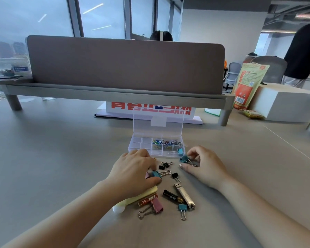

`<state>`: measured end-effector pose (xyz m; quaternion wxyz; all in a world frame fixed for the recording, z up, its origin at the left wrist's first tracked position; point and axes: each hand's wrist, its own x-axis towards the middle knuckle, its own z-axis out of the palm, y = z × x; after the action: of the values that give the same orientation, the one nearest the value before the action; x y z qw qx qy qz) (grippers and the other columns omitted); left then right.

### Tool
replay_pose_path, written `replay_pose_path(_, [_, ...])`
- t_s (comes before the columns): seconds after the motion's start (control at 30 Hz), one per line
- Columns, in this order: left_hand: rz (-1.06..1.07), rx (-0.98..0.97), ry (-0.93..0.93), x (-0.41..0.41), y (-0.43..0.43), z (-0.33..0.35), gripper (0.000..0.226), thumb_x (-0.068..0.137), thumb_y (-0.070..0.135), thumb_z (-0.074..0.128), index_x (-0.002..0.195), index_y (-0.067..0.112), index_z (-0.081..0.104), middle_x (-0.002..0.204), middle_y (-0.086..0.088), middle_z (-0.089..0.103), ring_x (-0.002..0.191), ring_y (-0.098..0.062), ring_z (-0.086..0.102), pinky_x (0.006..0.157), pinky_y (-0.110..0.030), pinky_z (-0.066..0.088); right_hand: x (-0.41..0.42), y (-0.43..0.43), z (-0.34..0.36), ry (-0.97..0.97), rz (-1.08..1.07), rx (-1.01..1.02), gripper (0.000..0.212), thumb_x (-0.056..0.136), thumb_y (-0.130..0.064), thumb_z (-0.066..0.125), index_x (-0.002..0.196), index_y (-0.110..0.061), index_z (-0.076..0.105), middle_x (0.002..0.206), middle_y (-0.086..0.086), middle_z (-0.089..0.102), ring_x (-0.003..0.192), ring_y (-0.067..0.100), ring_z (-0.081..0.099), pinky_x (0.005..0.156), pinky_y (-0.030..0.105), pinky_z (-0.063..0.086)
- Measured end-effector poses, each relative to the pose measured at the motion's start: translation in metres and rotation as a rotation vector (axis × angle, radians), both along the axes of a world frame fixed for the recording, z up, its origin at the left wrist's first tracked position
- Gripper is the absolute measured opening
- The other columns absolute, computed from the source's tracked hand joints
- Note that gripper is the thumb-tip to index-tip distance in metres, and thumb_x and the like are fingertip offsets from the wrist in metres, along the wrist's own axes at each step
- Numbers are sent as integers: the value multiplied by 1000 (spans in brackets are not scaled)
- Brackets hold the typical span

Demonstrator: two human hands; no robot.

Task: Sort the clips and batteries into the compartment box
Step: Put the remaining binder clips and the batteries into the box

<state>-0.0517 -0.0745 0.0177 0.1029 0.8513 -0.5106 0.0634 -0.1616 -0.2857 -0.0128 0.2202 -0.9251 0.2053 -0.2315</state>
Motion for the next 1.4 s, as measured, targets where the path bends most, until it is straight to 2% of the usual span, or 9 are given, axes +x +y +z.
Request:
replay_pose_path(0.17, [-24,-91,76,7,-9,10,39,85,59,51,117,37,55,120,13,48,110,-9,47,94,-27,40,3,0,-2,-42,35,-20,20,78,-30,73,93,-25,60,81,-20,53,86,9,50,77,25,43])
replay_pose_path(0.3, [18,-175,40,24,-39,22,41,88,53,52,123,31,55,125,8,51,111,-12,49,94,-31,40,4,0,-1,-23,14,-16,17,83,-26,69,98,-24,62,89,-14,56,89,10,50,80,25,43])
replay_pose_path(0.57, [55,-54,-18,35,-81,10,44,91,51,48,130,31,51,130,2,50,120,-18,46,96,-34,34,4,0,0,-7,52,-27,19,85,-18,64,104,-22,64,92,-10,56,89,14,54,82,28,45])
replay_pose_path(0.77, [47,-98,21,38,-73,7,40,91,47,50,129,33,52,128,4,51,118,-17,47,97,-33,35,4,1,1,-20,43,-20,23,80,-33,70,100,-24,65,91,-11,55,88,13,54,77,25,43])
replay_pose_path(0.9, [31,-169,97,41,-38,9,32,89,45,55,118,33,58,115,10,53,97,-9,52,85,-26,44,4,4,3,-5,-12,23,38,72,-50,74,99,-26,65,89,-10,58,85,11,54,74,28,46])
replay_pose_path(1.07, [44,-175,227,41,24,2,22,86,46,59,106,39,61,101,19,51,86,0,52,78,-22,47,8,8,2,25,-4,2,27,76,-46,72,92,-25,67,90,-7,58,85,13,56,77,31,49])
replay_pose_path(1.13, [57,-164,262,42,42,-4,20,85,46,60,104,41,60,102,21,50,88,1,52,78,-21,46,7,11,3,-5,8,31,23,78,-39,72,93,-23,64,90,-6,59,83,12,56,74,28,47])
replay_pose_path(1.3, [68,-191,329,48,61,-8,22,83,45,63,105,41,60,103,22,49,91,3,51,72,-12,39,2,27,7,-116,60,170,23,83,-23,70,97,-24,52,85,-9,60,77,8,57,64,5,39])
replay_pose_path(1.4, [81,-231,354,47,56,-10,25,83,43,64,107,40,60,107,18,51,92,0,52,76,-14,41,2,38,9,-150,127,213,21,89,-20,62,102,-25,47,83,-5,62,77,10,59,64,5,39])
